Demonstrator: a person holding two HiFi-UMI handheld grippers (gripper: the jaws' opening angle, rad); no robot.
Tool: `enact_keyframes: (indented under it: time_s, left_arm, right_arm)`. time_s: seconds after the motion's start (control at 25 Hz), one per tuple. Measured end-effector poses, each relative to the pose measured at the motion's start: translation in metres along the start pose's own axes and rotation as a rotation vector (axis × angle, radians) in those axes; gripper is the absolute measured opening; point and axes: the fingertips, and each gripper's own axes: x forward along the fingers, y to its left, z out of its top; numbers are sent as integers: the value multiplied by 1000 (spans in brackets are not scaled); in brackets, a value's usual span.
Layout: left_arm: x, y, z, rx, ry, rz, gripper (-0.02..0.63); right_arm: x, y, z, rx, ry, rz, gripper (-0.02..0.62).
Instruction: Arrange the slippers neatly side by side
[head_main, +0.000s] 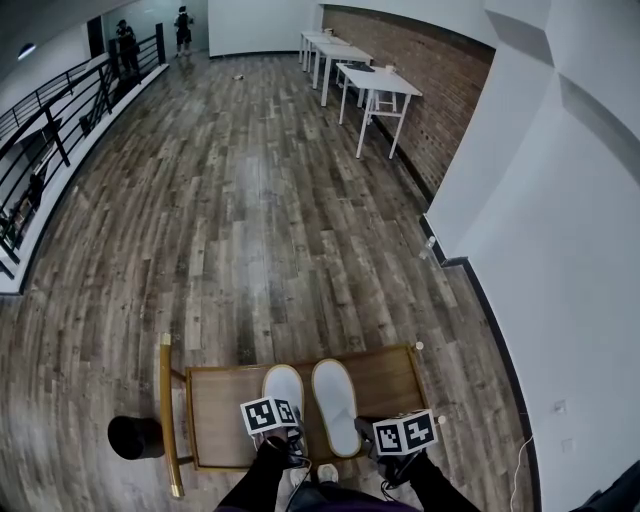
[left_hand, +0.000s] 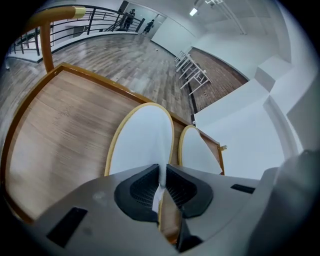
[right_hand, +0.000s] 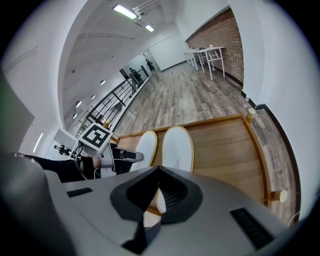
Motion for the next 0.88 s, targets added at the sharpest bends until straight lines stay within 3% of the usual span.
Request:
enact_keyframes:
  time_s: [0.24, 0.36, 0.52, 0.88]
  left_arm:
    - [-6, -7, 3, 24, -16, -27, 18]
    - [-7, -9, 1, 28, -16, -44, 62]
    - [-10, -10, 1, 53, -27, -40, 66]
    - [-73, 0, -24, 103, -189, -35, 64]
  right_arm:
    - [3, 4, 4, -6, 3, 12, -2]
    - [5, 8, 5, -11, 3, 19, -2]
    - [6, 9, 4, -18, 6, 21, -2]
    - [14, -1, 14, -6, -25, 29, -2]
